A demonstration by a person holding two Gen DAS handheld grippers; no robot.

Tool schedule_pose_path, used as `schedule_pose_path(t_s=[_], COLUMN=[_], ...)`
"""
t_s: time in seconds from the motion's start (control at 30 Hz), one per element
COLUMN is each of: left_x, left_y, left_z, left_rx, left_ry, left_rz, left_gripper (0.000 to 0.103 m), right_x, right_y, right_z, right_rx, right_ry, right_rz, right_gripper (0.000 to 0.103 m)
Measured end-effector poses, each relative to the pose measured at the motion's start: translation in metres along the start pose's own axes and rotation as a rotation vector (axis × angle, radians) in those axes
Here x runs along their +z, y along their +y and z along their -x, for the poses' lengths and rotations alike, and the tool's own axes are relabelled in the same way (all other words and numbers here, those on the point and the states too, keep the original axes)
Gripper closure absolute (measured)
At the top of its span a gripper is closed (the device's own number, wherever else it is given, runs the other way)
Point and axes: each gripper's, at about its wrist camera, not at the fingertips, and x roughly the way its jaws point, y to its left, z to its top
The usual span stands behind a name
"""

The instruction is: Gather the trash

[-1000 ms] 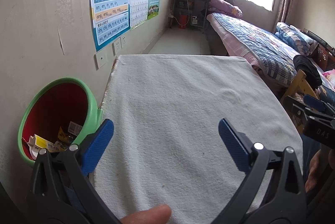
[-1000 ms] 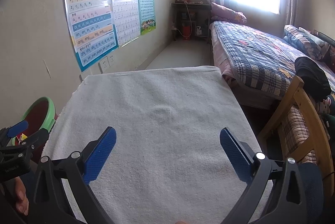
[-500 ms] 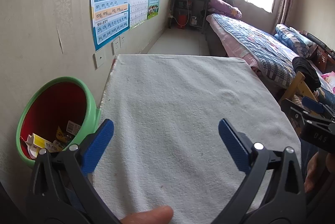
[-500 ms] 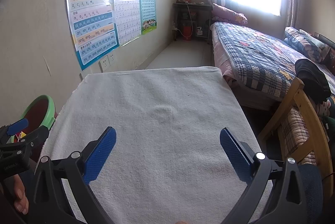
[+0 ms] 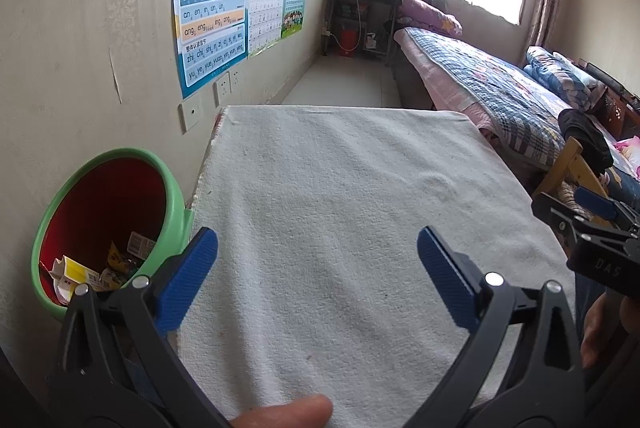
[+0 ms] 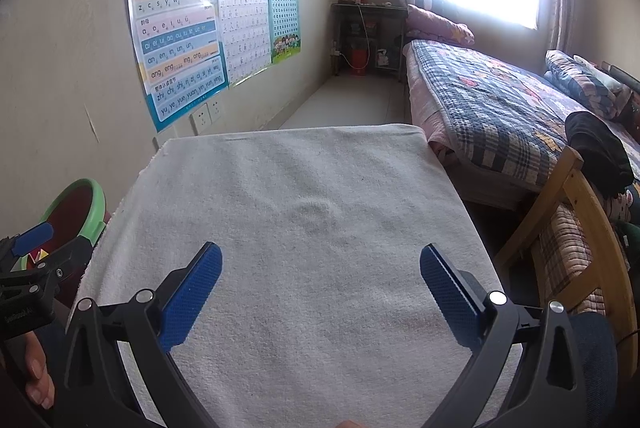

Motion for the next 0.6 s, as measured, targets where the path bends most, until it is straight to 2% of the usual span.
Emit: schedule_pose_path(t_s=[0.37, 0.6], left_x=[-0.0010, -0.0007], left_y=[-0.0013, -0.0037], left_z=[0.0006, -0.0014], left_rx=[-0.026, -0.010], left_ry=[-0.011, -0.004], left_rz=[-0.002, -0.006], left_gripper=[0.005, 0.005], right_x=[-0.0001, -0.0008], right_y=[0.0013, 0.0020], right_z=[-0.0015, -0.0017], right_rx=[0.002, 0.002], right_ry=[0.006, 0.009], right_rz=[0.003, 0.006], right_gripper=[0.007, 0.007])
